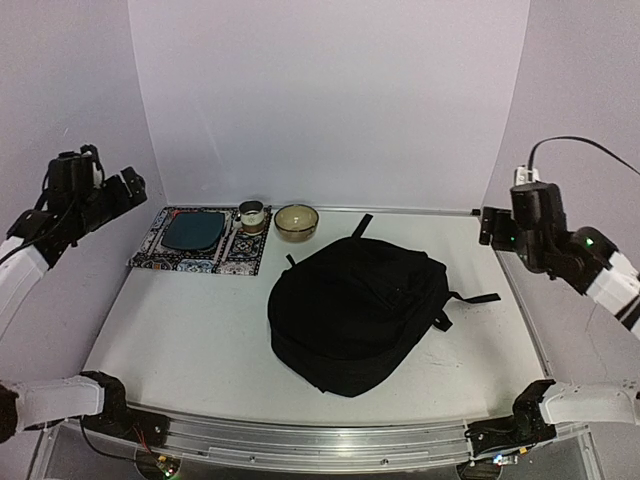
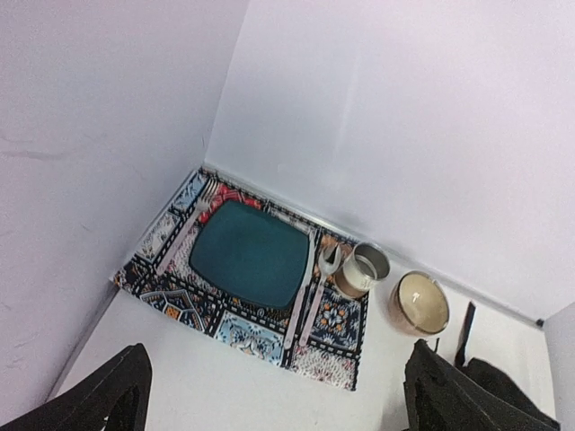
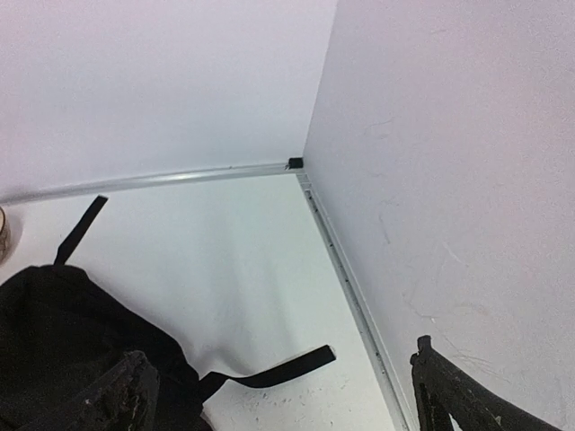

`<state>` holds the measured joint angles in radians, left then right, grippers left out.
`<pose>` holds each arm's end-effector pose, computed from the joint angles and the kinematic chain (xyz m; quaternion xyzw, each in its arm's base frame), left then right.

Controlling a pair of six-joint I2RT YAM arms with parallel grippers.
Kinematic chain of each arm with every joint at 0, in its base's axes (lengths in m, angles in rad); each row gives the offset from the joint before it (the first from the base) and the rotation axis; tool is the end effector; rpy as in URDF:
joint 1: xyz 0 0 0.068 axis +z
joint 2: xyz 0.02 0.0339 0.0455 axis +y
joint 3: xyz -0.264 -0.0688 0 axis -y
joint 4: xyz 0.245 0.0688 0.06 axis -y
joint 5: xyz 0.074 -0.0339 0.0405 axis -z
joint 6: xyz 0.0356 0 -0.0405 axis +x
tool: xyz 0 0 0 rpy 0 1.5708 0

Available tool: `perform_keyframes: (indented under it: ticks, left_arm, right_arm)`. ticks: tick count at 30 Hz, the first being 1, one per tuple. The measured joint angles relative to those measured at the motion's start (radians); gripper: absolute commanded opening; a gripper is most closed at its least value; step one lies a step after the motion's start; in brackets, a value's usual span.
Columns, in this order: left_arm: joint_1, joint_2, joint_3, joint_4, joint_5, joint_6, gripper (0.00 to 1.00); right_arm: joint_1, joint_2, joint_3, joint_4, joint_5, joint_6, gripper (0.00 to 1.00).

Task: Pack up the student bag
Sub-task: Reset both arms

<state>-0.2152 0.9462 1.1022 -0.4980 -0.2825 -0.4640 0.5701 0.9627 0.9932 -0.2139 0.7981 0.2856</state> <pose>0.1977 -0.0331 0.3887 -0.1809 0.7927 -0.0816 0.5764 0.1901 0.0916 0.3796 0.1455 0.7365 -0.0274 0.6600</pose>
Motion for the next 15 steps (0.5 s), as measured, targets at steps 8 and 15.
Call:
perform_keyframes:
  ticks: [8,15]
  left_arm:
    - [-0.002,-0.335,-0.032,-0.008,-0.124,0.023,0.99]
    - [-0.002,-0.531,-0.093,-0.01,-0.213,0.065,1.0]
  right_arm:
    - [0.001,-0.357,-0.102,-0.015,0.049,-0.054,0.98]
    - [0.001,-0.472,-0.148,-0.026,0.052,-0.11,0.98]
